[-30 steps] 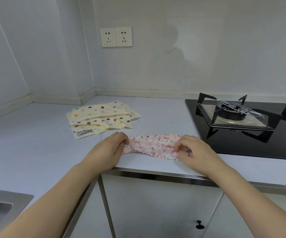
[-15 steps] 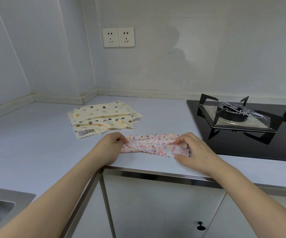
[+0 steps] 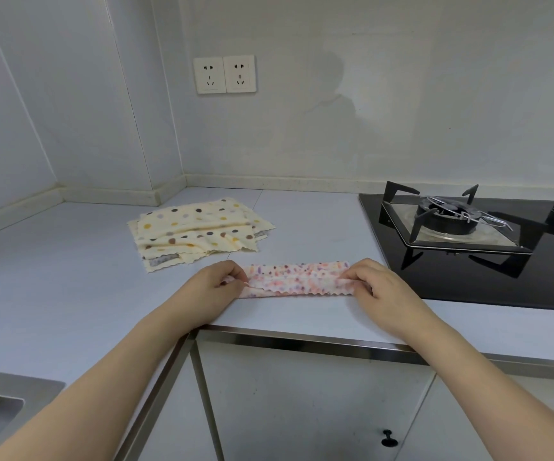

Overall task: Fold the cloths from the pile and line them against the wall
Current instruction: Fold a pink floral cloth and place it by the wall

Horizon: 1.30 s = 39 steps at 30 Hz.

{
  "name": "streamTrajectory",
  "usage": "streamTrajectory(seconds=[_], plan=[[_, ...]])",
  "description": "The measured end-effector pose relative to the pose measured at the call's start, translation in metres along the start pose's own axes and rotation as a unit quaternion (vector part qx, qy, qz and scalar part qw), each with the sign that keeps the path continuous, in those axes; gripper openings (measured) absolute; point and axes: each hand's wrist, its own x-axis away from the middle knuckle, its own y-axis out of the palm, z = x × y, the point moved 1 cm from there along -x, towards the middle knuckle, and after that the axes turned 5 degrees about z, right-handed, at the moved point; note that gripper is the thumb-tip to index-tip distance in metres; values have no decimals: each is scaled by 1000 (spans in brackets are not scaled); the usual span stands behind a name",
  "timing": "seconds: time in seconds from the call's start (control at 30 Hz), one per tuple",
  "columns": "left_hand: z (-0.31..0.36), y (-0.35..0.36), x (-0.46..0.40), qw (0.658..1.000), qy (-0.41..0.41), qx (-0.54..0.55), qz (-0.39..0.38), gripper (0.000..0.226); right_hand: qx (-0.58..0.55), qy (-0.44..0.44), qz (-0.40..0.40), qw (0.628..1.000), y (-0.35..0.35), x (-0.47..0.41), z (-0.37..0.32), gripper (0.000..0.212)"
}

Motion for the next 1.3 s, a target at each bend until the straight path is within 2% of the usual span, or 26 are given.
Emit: streamTrajectory(seconds=[0.1,0.33,0.53,0.63,0.73,0.8,0.87,1.0,1.1,1.2,1.3], plan=[[-2,-2,-2,998,-13,52,22,14,11,5,0,1000,1,-1,3,35],[-1,3,-1,1000,3,-11,20,14,2,7,18,1000,2,-1,5,37],[-2,4,-2,999,11,-29,28,16,-27,41,37,998,-2,0,1,29],[-2,3,-3,996,3,-4,84,18,-22,21,16,999,1,1,1,24],[-3,-1,-3,988,-26,32,148,17,-4,-7,-16,1000,4,1,0,35],[-2,-3,-4,987,-42,39,148,18,-1,-4,-21,1000,4,1,0,42],[-1,-2,-4,988,-49,43,139,20,-8,-6,-5,1000,3,0,2,47],[3,-2,-6,984,-60,100,136,23,36,-62,77,994,5,1,6,54],[6,-2,-5,982,-54,117,142,24,50,-83,103,990,5,1,7,48],[7,-2,-2,985,-51,80,142,23,43,-102,107,988,4,1,6,26],[10,-3,-1,986,-45,71,144,23,14,-75,106,991,0,3,3,17]])
